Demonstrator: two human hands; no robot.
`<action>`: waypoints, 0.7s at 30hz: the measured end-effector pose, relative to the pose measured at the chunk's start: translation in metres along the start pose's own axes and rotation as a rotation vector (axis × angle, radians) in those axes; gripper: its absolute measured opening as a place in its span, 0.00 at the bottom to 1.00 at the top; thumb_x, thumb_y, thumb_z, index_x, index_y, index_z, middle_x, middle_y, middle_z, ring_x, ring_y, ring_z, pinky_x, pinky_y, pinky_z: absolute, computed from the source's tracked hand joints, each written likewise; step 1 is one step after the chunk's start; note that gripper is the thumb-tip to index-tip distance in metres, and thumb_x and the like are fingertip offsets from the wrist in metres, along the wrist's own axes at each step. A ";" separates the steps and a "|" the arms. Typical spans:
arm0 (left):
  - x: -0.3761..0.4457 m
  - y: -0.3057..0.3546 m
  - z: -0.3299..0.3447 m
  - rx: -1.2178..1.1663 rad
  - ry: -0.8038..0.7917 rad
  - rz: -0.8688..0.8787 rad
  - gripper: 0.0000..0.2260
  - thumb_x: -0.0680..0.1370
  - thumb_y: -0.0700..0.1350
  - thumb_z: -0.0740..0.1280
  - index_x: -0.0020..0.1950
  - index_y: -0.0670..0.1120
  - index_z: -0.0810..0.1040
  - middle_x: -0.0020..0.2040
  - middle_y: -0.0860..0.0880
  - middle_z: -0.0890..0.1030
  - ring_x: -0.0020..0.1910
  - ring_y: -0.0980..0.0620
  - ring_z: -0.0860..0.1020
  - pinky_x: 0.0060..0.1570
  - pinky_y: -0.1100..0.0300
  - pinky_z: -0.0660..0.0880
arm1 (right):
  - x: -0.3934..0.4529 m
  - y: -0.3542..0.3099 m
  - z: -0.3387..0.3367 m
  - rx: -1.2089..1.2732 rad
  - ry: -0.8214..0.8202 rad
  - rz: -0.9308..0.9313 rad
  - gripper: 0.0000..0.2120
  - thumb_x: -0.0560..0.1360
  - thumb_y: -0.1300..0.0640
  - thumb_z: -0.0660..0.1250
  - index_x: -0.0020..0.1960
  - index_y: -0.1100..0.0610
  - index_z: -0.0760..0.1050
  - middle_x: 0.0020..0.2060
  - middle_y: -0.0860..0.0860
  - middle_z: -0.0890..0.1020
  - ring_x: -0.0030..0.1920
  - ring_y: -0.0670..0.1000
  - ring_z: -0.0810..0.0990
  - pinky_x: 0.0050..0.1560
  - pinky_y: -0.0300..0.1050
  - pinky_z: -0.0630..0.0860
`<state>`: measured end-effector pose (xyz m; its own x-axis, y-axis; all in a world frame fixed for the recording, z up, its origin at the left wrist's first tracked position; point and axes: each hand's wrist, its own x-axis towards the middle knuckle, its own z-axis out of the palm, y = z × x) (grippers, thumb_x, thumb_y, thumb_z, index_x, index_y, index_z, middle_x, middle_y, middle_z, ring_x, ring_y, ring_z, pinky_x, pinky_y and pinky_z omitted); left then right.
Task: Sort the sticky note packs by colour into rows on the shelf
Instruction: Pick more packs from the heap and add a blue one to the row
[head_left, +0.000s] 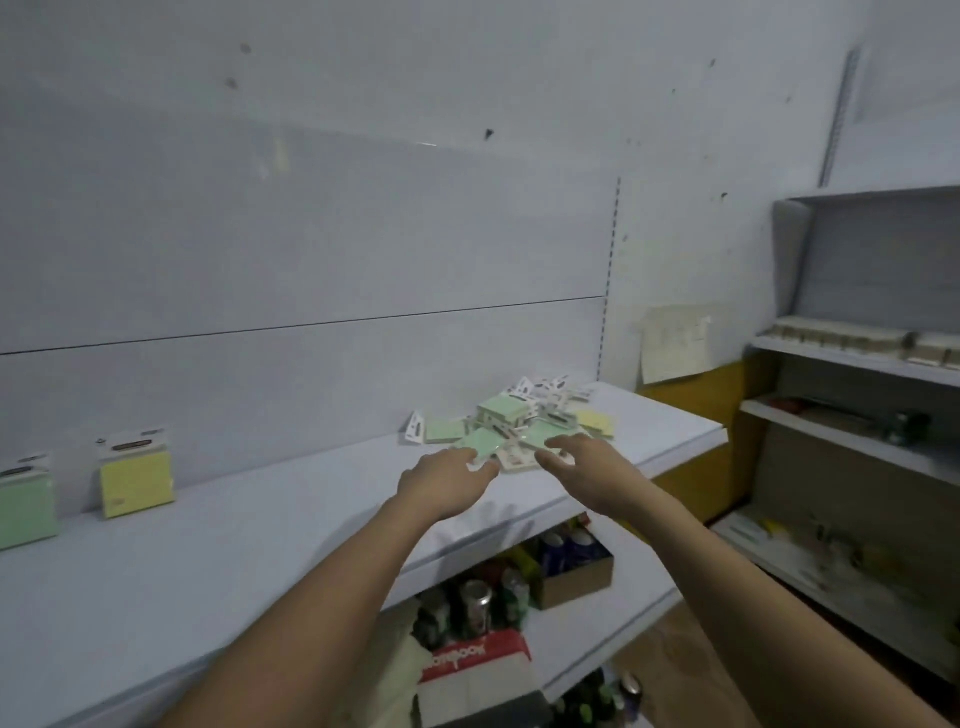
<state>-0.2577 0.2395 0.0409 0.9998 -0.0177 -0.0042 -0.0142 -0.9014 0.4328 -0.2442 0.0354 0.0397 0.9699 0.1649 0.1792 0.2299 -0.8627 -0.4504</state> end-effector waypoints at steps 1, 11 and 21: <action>0.002 0.018 0.008 -0.014 -0.002 0.013 0.30 0.75 0.69 0.52 0.73 0.57 0.66 0.74 0.53 0.67 0.71 0.48 0.67 0.67 0.49 0.65 | -0.005 0.019 -0.010 0.012 0.001 0.017 0.30 0.76 0.33 0.53 0.70 0.48 0.70 0.70 0.51 0.71 0.67 0.54 0.71 0.65 0.57 0.70; 0.048 0.080 0.071 -0.039 0.002 0.010 0.26 0.77 0.64 0.56 0.73 0.55 0.67 0.74 0.54 0.67 0.72 0.51 0.66 0.70 0.51 0.64 | 0.031 0.134 -0.015 0.139 -0.070 0.037 0.28 0.77 0.36 0.54 0.72 0.49 0.67 0.72 0.51 0.68 0.70 0.54 0.67 0.68 0.54 0.67; 0.202 0.093 0.111 -0.031 0.088 -0.029 0.32 0.75 0.57 0.66 0.76 0.50 0.61 0.77 0.48 0.61 0.74 0.46 0.61 0.70 0.51 0.62 | 0.181 0.197 0.015 0.044 -0.027 -0.034 0.24 0.78 0.41 0.58 0.70 0.49 0.68 0.68 0.49 0.71 0.67 0.52 0.69 0.64 0.52 0.70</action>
<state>-0.0579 0.1046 -0.0197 0.9970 0.0472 0.0614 0.0136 -0.8871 0.4613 -0.0225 -0.0979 -0.0297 0.9632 0.2069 0.1715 0.2653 -0.8346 -0.4828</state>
